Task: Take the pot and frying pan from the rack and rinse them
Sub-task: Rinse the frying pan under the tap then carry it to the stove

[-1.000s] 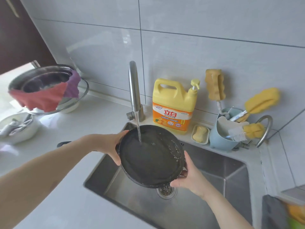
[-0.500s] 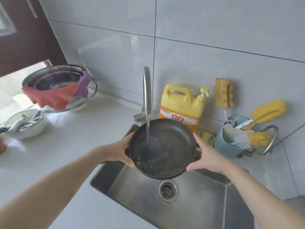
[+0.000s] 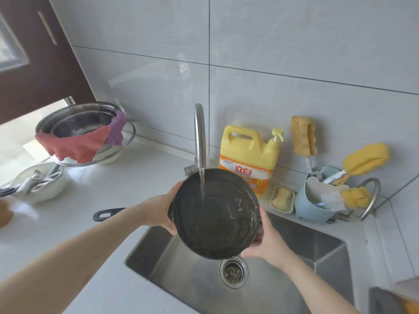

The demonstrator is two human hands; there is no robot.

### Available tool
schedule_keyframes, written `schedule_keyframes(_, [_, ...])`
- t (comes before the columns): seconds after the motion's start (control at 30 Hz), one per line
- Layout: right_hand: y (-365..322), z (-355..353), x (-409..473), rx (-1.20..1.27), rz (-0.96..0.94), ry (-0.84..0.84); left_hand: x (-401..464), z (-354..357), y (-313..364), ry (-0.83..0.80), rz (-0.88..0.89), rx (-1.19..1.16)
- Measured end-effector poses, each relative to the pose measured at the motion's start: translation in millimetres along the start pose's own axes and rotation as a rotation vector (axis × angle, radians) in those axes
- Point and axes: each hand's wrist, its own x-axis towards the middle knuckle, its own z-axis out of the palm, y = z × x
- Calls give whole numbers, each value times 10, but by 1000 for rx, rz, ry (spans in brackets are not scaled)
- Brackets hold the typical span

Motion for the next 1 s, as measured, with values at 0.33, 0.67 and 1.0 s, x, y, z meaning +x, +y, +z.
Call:
schedule_keyframes(0.33, [219, -325, -206, -371, -58, 334, 188, 851, 162, 489, 115, 189])
schedule_keyframes(0.67, [290, -598, -308, -643, -224, 675, 228, 1077, 397, 1068, 450, 381])
schedule_keyframes(1.0, [-53, -861, -436, -594, -346, 789, 221, 960, 686, 1301, 597, 467])
